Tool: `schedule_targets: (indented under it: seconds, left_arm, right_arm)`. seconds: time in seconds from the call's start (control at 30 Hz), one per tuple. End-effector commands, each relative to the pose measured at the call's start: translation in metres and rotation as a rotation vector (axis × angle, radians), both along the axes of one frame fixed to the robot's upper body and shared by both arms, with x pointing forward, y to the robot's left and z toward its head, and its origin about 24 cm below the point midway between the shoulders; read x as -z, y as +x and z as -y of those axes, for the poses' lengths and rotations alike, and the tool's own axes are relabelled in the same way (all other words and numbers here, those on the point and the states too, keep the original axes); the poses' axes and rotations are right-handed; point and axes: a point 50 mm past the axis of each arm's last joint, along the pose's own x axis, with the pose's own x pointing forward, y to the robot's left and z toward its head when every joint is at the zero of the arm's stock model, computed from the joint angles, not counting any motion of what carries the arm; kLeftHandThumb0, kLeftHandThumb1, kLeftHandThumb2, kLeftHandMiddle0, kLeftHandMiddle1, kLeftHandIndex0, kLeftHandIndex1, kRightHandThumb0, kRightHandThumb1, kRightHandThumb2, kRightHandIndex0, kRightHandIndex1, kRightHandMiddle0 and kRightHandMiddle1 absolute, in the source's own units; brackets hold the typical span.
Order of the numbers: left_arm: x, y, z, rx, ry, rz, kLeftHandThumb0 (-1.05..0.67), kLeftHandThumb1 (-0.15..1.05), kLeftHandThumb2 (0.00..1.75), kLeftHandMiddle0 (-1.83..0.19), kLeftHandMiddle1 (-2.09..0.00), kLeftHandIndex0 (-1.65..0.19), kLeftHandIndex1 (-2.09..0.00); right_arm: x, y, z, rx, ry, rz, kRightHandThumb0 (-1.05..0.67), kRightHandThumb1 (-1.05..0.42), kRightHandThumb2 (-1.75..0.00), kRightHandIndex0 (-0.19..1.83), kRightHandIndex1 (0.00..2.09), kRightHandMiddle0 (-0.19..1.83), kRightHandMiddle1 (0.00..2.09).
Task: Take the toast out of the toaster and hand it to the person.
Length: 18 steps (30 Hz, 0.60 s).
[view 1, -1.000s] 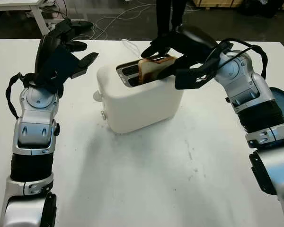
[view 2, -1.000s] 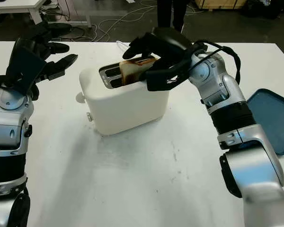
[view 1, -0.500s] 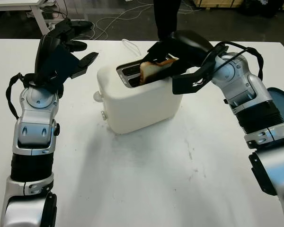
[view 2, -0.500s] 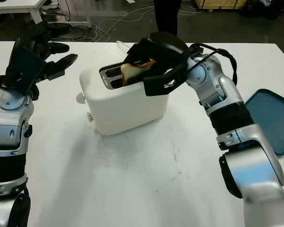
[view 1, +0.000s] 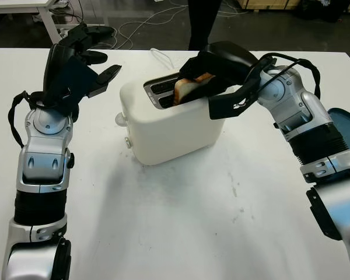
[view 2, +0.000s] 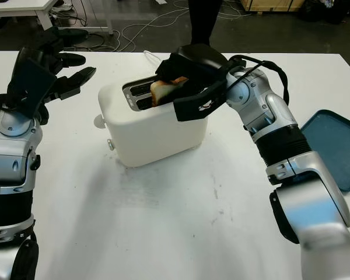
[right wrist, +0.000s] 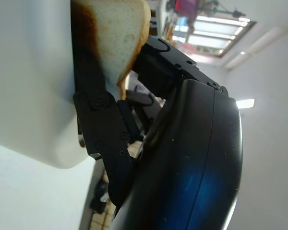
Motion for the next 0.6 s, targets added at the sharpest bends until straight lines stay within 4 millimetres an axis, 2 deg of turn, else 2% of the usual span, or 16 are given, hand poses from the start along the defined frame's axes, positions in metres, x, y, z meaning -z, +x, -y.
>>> schedule_targets:
  seconds: [0.0,0.1,0.27,0.57]
  left_arm:
    - [0.003,-0.002,-0.002,-0.008,-0.011,-0.007,-0.23,0.74,0.39,-0.24,-0.95,-0.39,-0.53]
    - [0.003,-0.002,-0.002,-0.007,-0.015,-0.008,-0.23,0.74,0.39,-0.24,-0.95,-0.39,-0.54]
    - [0.004,-0.002,-0.003,-0.006,-0.007,-0.006,-0.22,0.75,0.38,-0.23,-0.96,-0.39,-0.54]
    - [0.004,-0.002,-0.002,-0.007,-0.005,-0.011,-0.22,0.76,0.37,-0.23,-0.96,-0.39,-0.54]
  right_arm:
    - [0.02,0.0,0.002,0.018,-0.111,-0.016,-0.52,-0.85,-0.02,0.98,1.64,0.85,1.5]
    - [0.022,0.0,0.001,0.018,-0.127,0.025,-0.53,-0.91,-0.17,1.03,1.73,0.85,1.61]
    - [0.02,0.001,0.003,-0.003,-0.068,0.092,-0.47,-0.92,-0.41,1.05,1.75,0.81,1.73]
    - [-0.014,0.005,0.01,0.045,0.082,0.196,-0.49,-0.92,-0.45,1.04,1.75,0.75,1.75]
